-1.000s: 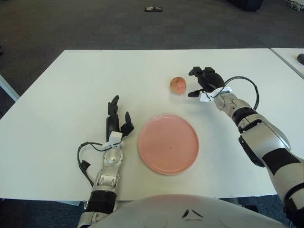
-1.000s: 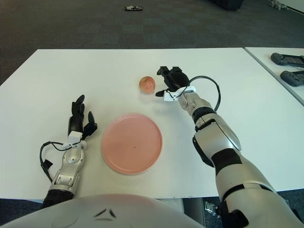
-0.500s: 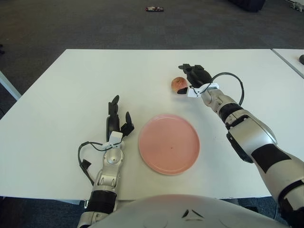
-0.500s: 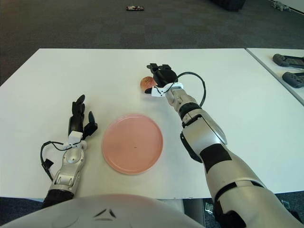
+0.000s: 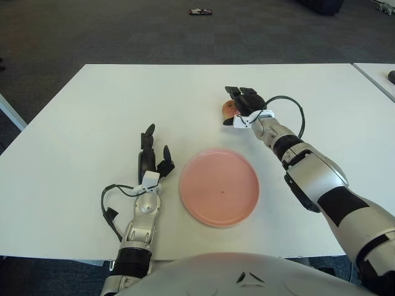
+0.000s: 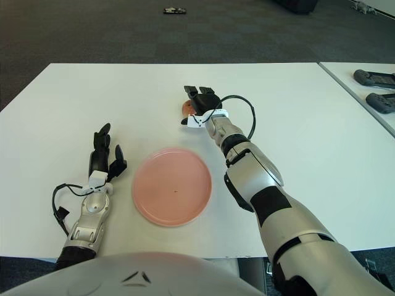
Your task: Put the apple into the plate.
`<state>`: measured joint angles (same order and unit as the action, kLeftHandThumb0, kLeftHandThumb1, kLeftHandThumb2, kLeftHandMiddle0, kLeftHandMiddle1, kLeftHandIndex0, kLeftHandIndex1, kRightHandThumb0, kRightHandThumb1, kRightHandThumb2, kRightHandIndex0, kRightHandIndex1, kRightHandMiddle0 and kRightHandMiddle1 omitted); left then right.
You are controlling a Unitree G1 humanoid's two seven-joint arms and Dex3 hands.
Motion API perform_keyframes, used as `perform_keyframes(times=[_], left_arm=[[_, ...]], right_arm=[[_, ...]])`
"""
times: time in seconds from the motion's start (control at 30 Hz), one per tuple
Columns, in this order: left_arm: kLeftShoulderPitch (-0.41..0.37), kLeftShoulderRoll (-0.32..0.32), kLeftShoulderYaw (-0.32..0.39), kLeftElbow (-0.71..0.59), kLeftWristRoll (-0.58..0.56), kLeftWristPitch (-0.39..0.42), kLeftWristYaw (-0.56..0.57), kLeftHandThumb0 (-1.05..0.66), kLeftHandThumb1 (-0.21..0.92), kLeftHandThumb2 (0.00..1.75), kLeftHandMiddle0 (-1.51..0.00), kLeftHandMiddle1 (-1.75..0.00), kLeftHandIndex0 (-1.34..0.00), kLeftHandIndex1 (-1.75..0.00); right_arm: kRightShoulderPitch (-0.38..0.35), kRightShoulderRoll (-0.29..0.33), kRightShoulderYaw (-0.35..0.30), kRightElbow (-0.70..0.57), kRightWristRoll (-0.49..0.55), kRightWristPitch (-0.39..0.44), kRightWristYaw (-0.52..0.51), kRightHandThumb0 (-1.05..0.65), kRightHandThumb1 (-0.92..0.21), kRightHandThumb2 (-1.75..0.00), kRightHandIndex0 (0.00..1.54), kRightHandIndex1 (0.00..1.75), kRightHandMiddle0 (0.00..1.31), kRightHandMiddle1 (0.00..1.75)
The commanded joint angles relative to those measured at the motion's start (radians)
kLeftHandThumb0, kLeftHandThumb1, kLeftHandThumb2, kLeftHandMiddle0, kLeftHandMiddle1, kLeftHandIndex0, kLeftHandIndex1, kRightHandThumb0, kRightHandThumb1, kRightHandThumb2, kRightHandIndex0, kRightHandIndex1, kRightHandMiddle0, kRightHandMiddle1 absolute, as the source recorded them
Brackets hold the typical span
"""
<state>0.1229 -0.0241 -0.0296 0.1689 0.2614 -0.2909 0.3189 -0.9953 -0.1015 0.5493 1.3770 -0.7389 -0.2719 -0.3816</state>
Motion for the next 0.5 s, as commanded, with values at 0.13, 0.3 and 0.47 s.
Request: perform_keyframes(times=[0.13, 0.3, 0.47], left_arm=[[0.006, -0.001, -0.006, -0.010, 0.012, -0.018, 0.012, -0.84, 0.92, 0.91, -0.23, -0.10, 0.00, -0.62], [0.008, -0.002, -0.008, -0.012, 0.015, -0.015, 0.017, -0.85, 0.92, 0.90, -0.23, -0.10, 0.00, -0.62], [0.014, -0.006, -0.011, -0.021, 0.022, -0.009, 0.024, -0.85, 0.92, 0.90, -0.23, -0.10, 0.00, -0.63]], right_arm=[[-0.036, 0.018, 0.005, 0.009, -0.009, 0.042, 0.030, -1.05, -0.92, -0.26, 0.00, 0.04, 0.00, 0.14], [-0.040, 0.033, 0.013, 0.012, -0.014, 0.068, 0.049, -1.05, -0.92, -0.27, 0.00, 0.04, 0.00, 0.14], [-0.040, 0.038, 0.023, 0.014, -0.020, 0.083, 0.061, -1.05, -0.92, -0.24, 0.02, 0.04, 0.00, 0.14]])
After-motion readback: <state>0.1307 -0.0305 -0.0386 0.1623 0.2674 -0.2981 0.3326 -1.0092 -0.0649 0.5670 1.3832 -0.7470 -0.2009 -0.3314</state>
